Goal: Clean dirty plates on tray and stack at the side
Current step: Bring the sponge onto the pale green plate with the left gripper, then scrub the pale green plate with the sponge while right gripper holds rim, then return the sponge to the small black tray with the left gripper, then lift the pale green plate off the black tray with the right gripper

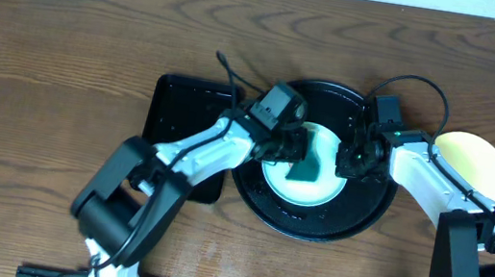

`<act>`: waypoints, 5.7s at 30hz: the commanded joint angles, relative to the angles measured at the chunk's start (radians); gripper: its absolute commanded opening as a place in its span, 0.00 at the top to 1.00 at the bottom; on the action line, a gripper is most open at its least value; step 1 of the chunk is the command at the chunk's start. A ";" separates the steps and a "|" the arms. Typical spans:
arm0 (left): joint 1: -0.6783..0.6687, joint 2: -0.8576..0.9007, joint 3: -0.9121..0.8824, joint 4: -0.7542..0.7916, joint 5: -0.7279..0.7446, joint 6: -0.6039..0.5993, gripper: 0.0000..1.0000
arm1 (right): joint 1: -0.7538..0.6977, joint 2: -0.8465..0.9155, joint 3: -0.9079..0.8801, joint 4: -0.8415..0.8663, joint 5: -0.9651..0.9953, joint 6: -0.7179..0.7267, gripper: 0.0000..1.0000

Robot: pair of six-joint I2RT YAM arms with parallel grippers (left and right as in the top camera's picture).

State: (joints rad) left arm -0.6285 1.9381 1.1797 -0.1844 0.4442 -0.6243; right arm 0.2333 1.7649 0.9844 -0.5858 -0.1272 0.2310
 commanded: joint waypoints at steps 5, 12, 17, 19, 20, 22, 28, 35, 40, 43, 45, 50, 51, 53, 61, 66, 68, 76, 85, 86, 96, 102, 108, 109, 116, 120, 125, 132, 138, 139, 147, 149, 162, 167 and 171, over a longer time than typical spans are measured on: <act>0.004 0.129 0.048 -0.073 -0.021 -0.014 0.93 | 0.024 0.014 -0.019 -0.005 0.010 0.008 0.99; 0.032 0.136 0.088 -0.338 -0.342 0.041 0.93 | 0.024 0.014 -0.019 -0.009 0.010 0.007 0.99; 0.036 0.136 0.202 -0.547 -0.519 0.093 0.93 | 0.024 0.014 -0.019 -0.008 0.010 0.008 0.99; 0.035 0.136 0.229 -0.591 -0.547 0.093 0.93 | 0.024 0.014 -0.019 -0.008 0.010 0.008 0.99; 0.035 0.136 0.233 -0.592 -0.544 0.093 0.92 | 0.024 0.014 -0.019 -0.008 0.010 0.008 0.99; 0.033 0.137 0.233 -0.587 -0.528 0.092 0.93 | 0.024 0.014 -0.019 -0.008 0.010 0.008 0.99; -0.010 0.172 0.232 -0.450 -0.240 0.073 0.92 | 0.023 0.014 -0.019 -0.008 0.018 0.008 0.99; -0.096 0.218 0.232 -0.291 0.006 -0.014 0.92 | 0.023 0.014 -0.019 -0.008 0.017 0.007 0.99; -0.128 0.221 0.232 -0.277 0.040 -0.043 0.93 | 0.023 0.014 -0.019 -0.009 0.017 0.007 0.99; -0.129 0.221 0.232 -0.268 0.092 -0.043 0.92 | 0.023 0.014 -0.019 -0.010 0.017 0.007 0.99; -0.128 0.221 0.232 -0.267 0.098 -0.038 0.92 | 0.023 0.014 -0.019 -0.009 0.017 0.008 0.99; -0.124 0.221 0.232 -0.290 0.073 -0.005 0.93 | 0.023 0.014 -0.019 -0.009 0.017 0.007 0.99; -0.119 0.220 0.232 -0.309 0.043 -0.006 0.92 | 0.023 0.014 -0.019 -0.009 0.017 0.007 0.99; -0.104 0.218 0.232 -0.372 -0.057 -0.006 0.93 | 0.023 0.014 -0.019 -0.010 0.017 0.008 0.99; -0.015 0.196 0.235 -0.617 -0.492 -0.051 0.93 | 0.023 0.014 -0.019 -0.009 0.017 0.007 0.99; 0.010 0.190 0.272 -0.692 -0.574 -0.051 0.93 | 0.023 0.014 -0.019 -0.012 0.018 0.007 0.99; 0.010 0.190 0.290 -0.721 -0.595 -0.051 0.92 | 0.023 0.014 -0.019 -0.013 0.018 0.007 0.99; 0.010 0.185 0.397 -0.847 -0.573 -0.051 0.93 | 0.023 0.014 -0.019 -0.015 0.018 0.007 0.99; 0.011 0.071 0.422 -0.883 -0.455 -0.032 0.93 | 0.022 0.014 -0.019 -0.017 0.035 0.007 0.99; 0.011 0.043 0.422 -0.890 -0.455 -0.019 0.93 | 0.021 0.014 -0.019 -0.016 0.043 0.007 0.99; 0.112 -0.216 0.421 -1.018 -0.463 0.097 0.93 | -0.004 0.013 -0.016 -0.008 0.056 -0.032 0.99; 0.254 -0.284 0.357 -1.069 -0.515 0.161 0.93 | -0.028 0.006 0.008 -0.018 0.055 -0.038 0.99; 0.391 -0.285 0.169 -0.949 -0.511 0.191 0.93 | -0.028 -0.055 0.022 -0.027 0.055 -0.068 0.99; 0.415 -0.285 0.125 -0.907 -0.494 0.192 0.92 | -0.024 -0.070 0.022 -0.027 0.055 -0.082 0.99; 0.497 -0.285 0.016 -0.780 -0.406 0.216 0.75 | 0.004 -0.160 0.022 -0.027 0.055 -0.116 0.99; 0.513 -0.311 0.032 -0.807 -0.370 0.217 0.39 | 0.010 -0.180 0.022 -0.023 0.032 -0.116 0.99; 0.522 -0.438 0.044 -0.837 -0.256 0.228 0.28 | 0.039 -0.182 0.022 0.013 0.031 -0.070 0.99; 0.522 -0.683 0.044 -0.912 -0.253 0.228 0.21 | 0.108 -0.182 0.029 0.153 -0.063 0.066 0.99; 0.522 -0.841 0.044 -0.971 -0.253 0.228 0.17 | 0.196 -0.182 0.077 0.229 -0.061 0.122 0.99; 0.522 -0.856 0.044 -0.971 -0.253 0.228 0.17 | 0.208 -0.182 0.086 0.237 -0.061 0.135 0.99; 0.521 -0.912 0.044 -0.971 -0.253 0.228 0.17 | 0.372 -0.165 0.115 0.434 0.046 0.184 0.99; 0.522 -0.911 0.043 -0.971 -0.253 0.228 0.17 | 0.418 -0.140 0.115 0.504 0.118 0.181 0.99; 0.522 -0.911 0.043 -0.971 -0.253 0.228 0.17 | 0.650 -0.001 0.115 0.949 0.447 -0.429 0.99; 0.522 -0.911 0.043 -0.971 -0.253 0.228 0.17 | 0.724 -0.003 0.115 1.019 0.624 -0.652 0.99; 0.522 -0.911 0.043 -0.971 -0.253 0.228 0.16 | 0.774 -0.003 0.115 1.053 0.751 -0.761 0.99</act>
State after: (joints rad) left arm -0.1120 1.0283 1.1984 -1.1522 0.1852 -0.4099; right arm 0.9722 1.7782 1.0859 0.4458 0.4557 -0.3668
